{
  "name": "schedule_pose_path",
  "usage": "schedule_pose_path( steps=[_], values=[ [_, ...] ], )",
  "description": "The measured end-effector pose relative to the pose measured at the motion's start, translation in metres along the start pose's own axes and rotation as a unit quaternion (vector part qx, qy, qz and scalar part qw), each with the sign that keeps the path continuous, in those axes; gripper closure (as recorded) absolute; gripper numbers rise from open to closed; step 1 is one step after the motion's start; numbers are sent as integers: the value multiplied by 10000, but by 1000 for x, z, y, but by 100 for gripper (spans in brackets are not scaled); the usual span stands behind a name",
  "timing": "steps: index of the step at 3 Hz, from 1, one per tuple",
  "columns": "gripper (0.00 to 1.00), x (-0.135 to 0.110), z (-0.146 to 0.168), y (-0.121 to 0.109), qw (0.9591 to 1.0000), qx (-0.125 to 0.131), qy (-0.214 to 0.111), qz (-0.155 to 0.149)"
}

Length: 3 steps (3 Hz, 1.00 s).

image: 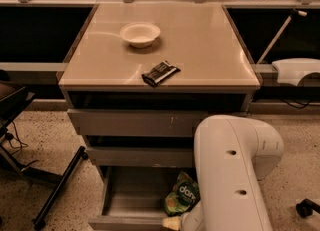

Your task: Pick green rice chip bag from bottom drawer and place on counter

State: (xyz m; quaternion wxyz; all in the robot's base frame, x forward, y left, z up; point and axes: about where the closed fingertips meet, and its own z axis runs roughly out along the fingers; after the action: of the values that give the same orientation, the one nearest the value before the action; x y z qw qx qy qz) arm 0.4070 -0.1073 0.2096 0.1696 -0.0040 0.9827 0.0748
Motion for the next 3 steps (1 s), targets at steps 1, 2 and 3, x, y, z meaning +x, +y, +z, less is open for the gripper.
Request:
schedule_pose_path(
  steps=[1,2,3],
  values=[
    [0,1,-1,0,10000,-2,14,-10],
    [0,2,25,13,9998,-144,147,-81],
    [0,-3,22,16,9998,-170,100,-55]
  ],
)
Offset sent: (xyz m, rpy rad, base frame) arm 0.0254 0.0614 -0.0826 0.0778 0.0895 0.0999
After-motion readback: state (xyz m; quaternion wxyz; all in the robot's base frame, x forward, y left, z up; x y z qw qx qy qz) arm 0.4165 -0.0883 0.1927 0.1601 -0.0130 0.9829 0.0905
